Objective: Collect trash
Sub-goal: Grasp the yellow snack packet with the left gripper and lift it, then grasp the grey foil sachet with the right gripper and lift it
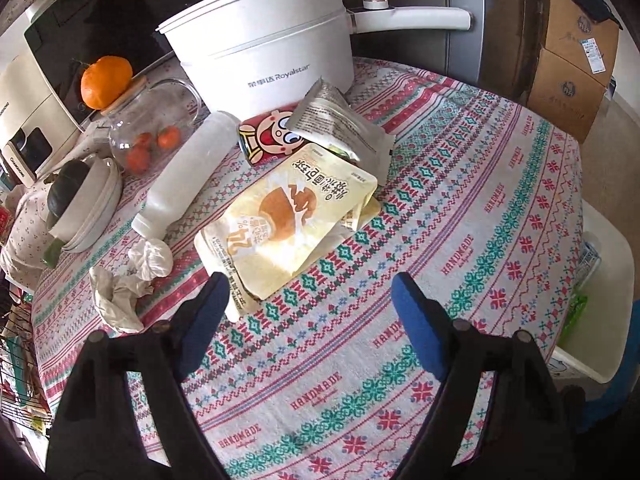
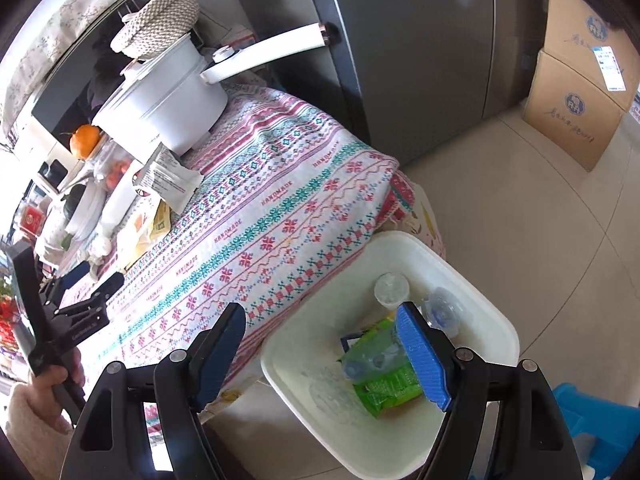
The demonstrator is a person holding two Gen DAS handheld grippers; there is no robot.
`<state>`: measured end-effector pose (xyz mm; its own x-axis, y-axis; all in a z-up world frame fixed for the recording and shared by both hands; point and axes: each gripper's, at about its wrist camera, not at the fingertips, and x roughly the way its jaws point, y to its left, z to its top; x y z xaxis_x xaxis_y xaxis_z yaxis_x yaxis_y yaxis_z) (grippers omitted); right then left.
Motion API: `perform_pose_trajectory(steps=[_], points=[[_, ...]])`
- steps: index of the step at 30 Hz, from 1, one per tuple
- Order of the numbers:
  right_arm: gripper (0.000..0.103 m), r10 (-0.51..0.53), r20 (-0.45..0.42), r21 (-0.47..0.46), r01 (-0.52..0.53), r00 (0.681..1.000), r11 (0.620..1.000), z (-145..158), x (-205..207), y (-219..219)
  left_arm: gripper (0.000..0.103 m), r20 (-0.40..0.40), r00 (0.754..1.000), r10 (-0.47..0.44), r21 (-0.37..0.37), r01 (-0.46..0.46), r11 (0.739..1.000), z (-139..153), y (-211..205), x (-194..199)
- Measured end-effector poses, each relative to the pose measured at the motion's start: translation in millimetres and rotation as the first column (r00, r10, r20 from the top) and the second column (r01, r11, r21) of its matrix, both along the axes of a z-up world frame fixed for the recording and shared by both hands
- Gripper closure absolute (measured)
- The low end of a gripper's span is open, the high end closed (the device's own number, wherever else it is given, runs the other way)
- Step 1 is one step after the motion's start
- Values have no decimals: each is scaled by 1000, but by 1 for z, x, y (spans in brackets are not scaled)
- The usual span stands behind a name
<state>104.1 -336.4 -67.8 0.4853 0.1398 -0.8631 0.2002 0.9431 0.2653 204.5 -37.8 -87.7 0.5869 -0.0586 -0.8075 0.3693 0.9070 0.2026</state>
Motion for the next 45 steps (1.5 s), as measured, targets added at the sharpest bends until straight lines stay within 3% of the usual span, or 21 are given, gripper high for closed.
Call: perform_pose_trajectory(steps=[7, 12, 16, 19, 25, 30, 34, 38, 45], points=[[24, 28, -9, 5, -28, 1000, 1000, -5, 21, 10, 49, 42, 999, -28, 103, 23, 994, -24, -12, 24], [24, 26, -32, -2, -26, 999, 1000, -14, 31, 9, 66, 15, 1000, 5, 104, -6, 995, -37, -10, 39], [24, 23, -40, -3, -23, 999, 1000, -16, 35, 9, 90, 18, 1000, 22, 100, -24, 995, -36, -9, 44], [24, 28, -37, -5, -28, 999, 1000, -16, 34, 11, 99, 13, 999, 36, 85, -37, 996, -29, -7, 43], [24, 34, -16, 9, -34, 999, 999, -10, 35, 17, 103, -29, 997, 74, 12, -74, 997, -3, 4, 19], [24, 59, 8, -2, -59, 998, 998, -9, 41, 33, 103, -61, 989, 138, -105, -144, 984, 32, 26, -9], [24, 101, 17, -38, -100, 995, 994, -8, 53, 55, 103, -82, 976, 204, -213, -217, 953, 59, 51, -29], [24, 159, 52, -38, -157, 986, 987, -5, 68, 80, 103, -96, 959, 268, -327, -284, 901, 69, 77, -44], [24, 284, 122, -120, -270, 951, 955, -15, 100, 132, 103, -120, 954, 274, -402, -299, 866, 66, 92, -44]])
